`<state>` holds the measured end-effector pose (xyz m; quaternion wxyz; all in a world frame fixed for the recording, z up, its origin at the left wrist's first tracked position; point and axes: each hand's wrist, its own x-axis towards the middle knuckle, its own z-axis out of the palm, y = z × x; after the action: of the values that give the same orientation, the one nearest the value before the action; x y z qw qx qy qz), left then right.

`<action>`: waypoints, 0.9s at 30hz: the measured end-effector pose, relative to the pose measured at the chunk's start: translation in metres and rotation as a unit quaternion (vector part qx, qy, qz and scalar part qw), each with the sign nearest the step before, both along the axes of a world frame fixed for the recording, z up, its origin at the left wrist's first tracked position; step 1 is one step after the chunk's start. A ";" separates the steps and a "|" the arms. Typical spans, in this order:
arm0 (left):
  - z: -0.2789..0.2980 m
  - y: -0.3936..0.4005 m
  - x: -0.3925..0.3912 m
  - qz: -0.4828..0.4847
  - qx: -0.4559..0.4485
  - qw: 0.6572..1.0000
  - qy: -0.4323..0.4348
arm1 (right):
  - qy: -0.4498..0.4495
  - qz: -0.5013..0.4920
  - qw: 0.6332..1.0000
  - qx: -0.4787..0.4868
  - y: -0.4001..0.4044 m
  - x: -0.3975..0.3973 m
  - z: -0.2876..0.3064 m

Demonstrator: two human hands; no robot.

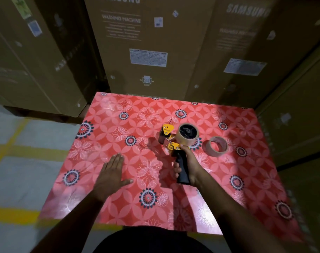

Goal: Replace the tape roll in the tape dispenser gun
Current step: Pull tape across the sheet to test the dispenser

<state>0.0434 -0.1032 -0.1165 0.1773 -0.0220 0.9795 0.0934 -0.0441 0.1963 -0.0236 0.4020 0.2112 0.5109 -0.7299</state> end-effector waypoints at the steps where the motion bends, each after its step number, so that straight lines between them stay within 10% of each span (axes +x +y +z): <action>1: 0.000 0.000 0.000 0.003 -0.001 1.000 -0.003 | -0.003 0.004 1.000 0.012 0.000 -0.004 -0.002; 22: 0.013 0.008 0.000 -0.020 -0.065 0.997 -0.026 | 0.041 0.056 0.990 0.126 0.005 -0.023 -0.041; 27: 0.017 0.017 0.001 -0.017 -0.073 0.997 -0.028 | 0.304 0.243 0.810 0.439 0.022 -0.009 -0.046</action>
<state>0.0447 -0.0867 -0.0999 0.2038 -0.0204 0.9786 0.0184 -0.0526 0.2178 -0.0699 0.2550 0.0014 0.9079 -0.3328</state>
